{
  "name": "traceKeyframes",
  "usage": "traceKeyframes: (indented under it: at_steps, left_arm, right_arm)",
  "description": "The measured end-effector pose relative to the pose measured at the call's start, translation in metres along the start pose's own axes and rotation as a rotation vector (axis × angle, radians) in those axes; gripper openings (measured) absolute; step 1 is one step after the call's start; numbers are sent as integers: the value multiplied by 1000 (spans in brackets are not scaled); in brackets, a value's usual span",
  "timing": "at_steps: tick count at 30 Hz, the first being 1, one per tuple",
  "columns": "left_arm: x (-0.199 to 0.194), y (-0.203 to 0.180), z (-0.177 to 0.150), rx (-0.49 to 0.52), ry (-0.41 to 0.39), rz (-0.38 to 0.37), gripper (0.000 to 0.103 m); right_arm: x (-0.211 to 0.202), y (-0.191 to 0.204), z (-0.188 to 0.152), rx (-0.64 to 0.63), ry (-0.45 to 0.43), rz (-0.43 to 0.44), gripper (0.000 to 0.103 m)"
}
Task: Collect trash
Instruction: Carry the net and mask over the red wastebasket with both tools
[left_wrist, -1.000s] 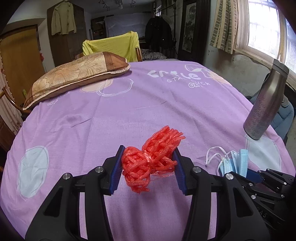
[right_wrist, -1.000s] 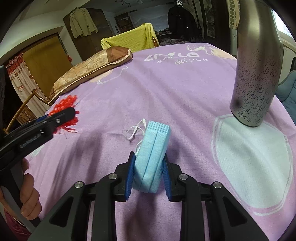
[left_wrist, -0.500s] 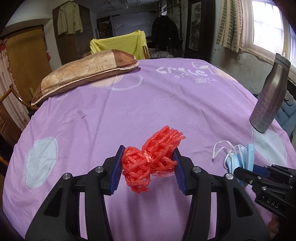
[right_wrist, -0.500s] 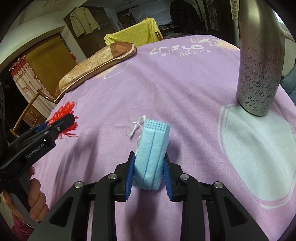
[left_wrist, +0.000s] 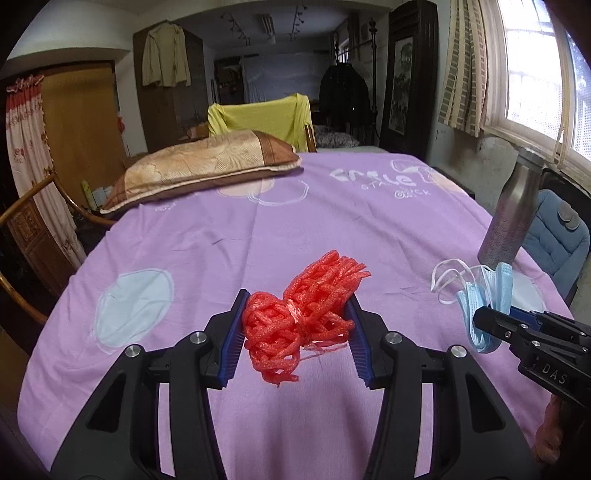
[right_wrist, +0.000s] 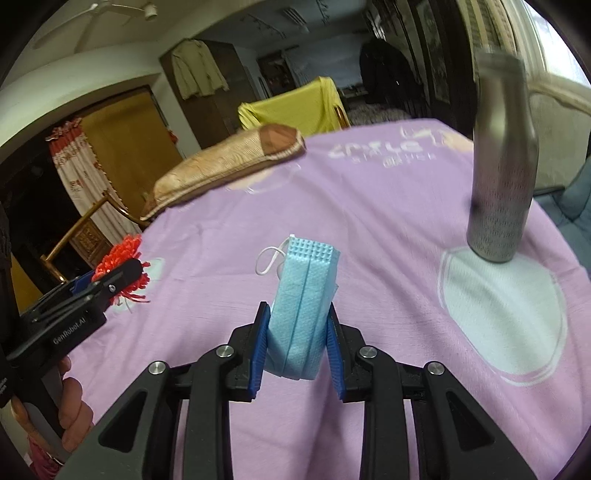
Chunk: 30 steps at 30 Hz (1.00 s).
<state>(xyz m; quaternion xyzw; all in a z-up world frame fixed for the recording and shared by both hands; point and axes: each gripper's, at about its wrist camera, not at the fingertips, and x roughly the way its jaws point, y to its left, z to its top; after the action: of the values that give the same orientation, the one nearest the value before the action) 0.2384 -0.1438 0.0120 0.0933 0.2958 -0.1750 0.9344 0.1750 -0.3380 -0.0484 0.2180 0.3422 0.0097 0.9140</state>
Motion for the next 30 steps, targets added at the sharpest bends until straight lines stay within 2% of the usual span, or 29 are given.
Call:
traceKeyframes:
  at_steps: [12, 21, 30]
  left_arm:
    - [-94, 17, -15, -13, -146, 48, 51]
    - [-183, 37, -43, -28, -288, 117, 51]
    - [-257, 79, -80, -79, -383, 192, 51]
  right_arm:
    - [-85, 52, -12, -96, -154, 55, 30]
    - [-150, 103, -34, -201, -256, 108, 31]
    - [-176, 172, -55, -321, -274, 203, 30]
